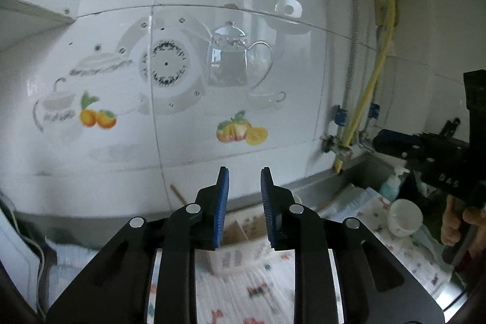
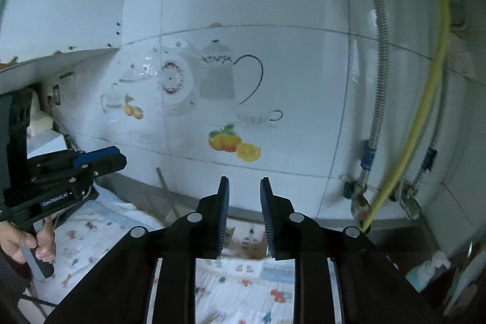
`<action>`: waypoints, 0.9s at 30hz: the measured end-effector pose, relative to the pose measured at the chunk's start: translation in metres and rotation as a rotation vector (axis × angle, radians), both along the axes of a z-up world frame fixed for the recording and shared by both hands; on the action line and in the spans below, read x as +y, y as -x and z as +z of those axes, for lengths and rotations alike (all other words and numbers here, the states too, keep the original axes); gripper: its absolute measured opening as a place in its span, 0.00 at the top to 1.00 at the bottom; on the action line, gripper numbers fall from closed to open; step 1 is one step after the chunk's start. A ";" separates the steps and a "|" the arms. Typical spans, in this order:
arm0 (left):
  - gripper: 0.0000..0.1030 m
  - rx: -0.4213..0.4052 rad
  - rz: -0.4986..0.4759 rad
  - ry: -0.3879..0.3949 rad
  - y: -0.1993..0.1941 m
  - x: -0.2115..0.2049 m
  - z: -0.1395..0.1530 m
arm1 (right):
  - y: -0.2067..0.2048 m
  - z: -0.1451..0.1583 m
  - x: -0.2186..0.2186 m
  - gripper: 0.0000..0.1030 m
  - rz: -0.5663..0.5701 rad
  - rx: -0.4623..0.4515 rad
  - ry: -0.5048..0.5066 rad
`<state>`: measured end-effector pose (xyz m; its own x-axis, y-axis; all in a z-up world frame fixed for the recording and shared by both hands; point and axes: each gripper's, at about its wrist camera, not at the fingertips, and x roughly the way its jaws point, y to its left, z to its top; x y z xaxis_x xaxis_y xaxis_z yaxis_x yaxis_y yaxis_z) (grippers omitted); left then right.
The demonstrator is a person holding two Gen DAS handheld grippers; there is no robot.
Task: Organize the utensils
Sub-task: 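Open the left gripper in the holder while the right gripper releases its chopstick, then move both open grippers back down to the remaining chopsticks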
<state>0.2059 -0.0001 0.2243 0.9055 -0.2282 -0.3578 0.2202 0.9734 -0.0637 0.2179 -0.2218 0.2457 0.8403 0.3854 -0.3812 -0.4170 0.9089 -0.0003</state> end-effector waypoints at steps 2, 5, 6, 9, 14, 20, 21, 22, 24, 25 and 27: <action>0.73 0.006 -0.002 0.002 0.016 0.002 -0.002 | 0.021 0.000 -0.007 0.78 0.008 0.009 -0.013; 0.68 0.015 -0.006 -0.007 0.043 0.003 -0.009 | 0.048 -0.001 -0.016 0.78 0.023 0.020 -0.039; 0.68 0.019 -0.005 -0.010 0.051 0.004 -0.012 | 0.058 -0.002 -0.019 0.78 0.024 0.022 -0.041; 0.62 0.045 -0.018 -0.001 0.071 0.005 -0.022 | 0.084 -0.003 -0.026 0.77 0.027 0.028 -0.045; 0.62 0.077 -0.024 0.009 0.099 0.009 -0.043 | 0.119 0.002 -0.039 0.77 0.026 0.022 -0.054; 0.61 0.130 -0.031 0.024 0.118 0.013 -0.073 | 0.156 -0.003 -0.051 0.77 0.029 0.030 -0.065; 0.61 0.137 -0.031 0.027 0.119 0.014 -0.077 | 0.161 -0.007 -0.054 0.76 0.028 0.037 -0.073; 0.61 0.155 -0.034 0.033 0.122 0.014 -0.085 | 0.165 -0.011 -0.055 0.76 0.028 0.046 -0.080; 0.61 0.176 -0.042 0.035 0.126 0.014 -0.095 | 0.172 -0.021 -0.056 0.76 0.027 0.068 -0.077; 0.61 0.183 -0.045 0.032 0.128 0.013 -0.100 | 0.177 -0.028 -0.056 0.76 0.023 0.075 -0.069; 0.61 0.198 -0.050 0.037 0.131 0.012 -0.110 | 0.185 -0.039 -0.057 0.76 0.013 0.087 -0.051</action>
<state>0.0744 0.0120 0.1140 0.8058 -0.2872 -0.5179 0.2475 0.9578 -0.1461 0.0328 -0.2785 0.2065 0.7997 0.4169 -0.4321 -0.4253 0.9013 0.0826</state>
